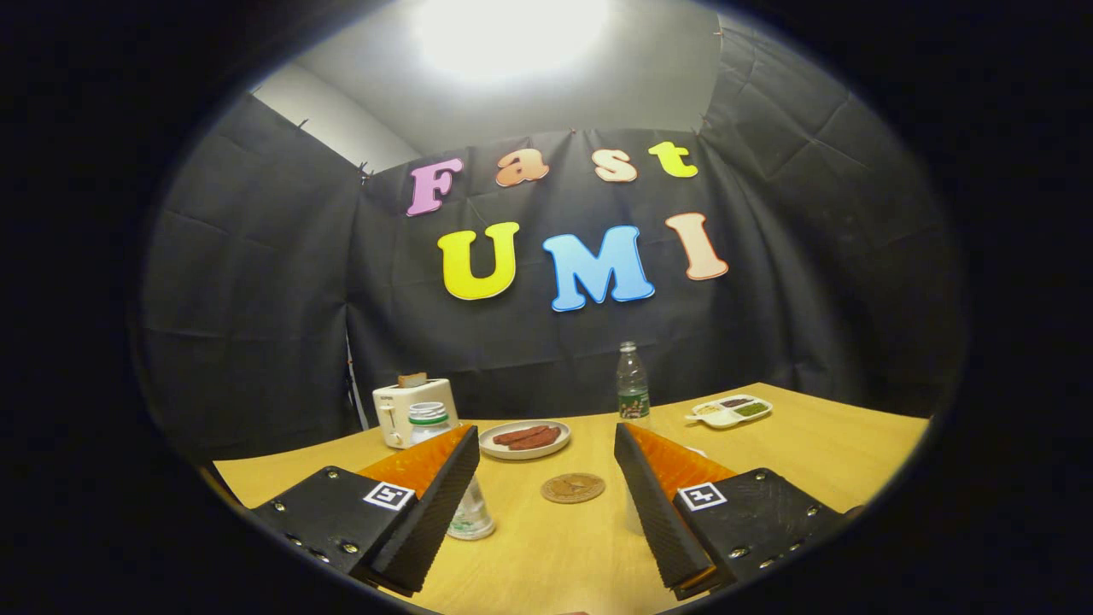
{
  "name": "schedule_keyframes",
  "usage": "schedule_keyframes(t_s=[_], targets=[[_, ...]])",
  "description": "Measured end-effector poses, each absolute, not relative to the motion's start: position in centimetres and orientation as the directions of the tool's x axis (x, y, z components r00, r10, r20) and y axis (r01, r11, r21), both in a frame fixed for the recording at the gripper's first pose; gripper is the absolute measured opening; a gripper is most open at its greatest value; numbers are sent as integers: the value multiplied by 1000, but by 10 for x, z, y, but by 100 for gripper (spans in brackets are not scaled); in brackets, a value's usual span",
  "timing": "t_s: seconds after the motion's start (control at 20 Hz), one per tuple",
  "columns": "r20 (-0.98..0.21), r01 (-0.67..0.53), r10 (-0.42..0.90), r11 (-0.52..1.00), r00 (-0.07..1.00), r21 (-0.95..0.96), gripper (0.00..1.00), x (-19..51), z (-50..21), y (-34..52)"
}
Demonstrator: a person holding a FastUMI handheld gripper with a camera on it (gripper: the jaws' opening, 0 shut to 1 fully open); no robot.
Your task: Take the bottle from table, then pour the juice into the cup, finally place the bottle on the coaster
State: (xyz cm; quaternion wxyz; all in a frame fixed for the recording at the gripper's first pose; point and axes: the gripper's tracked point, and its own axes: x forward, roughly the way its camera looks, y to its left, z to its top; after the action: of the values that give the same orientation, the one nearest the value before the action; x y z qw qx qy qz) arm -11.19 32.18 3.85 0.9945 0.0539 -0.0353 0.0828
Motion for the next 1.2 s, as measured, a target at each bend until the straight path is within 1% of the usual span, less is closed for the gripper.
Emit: schedule_keyframes(t_s=[0.2,0.65,0.95,1.2], targets=[[79,-216,207,969,975,123,96,-103,26,359],[-10,-273,275,957,961,100,96,-65,-23,411],[-76,-261,265,963,961,66,96,-34,-49,429],[-77,-257,261,964,962,65,97,-22,-49,438]])
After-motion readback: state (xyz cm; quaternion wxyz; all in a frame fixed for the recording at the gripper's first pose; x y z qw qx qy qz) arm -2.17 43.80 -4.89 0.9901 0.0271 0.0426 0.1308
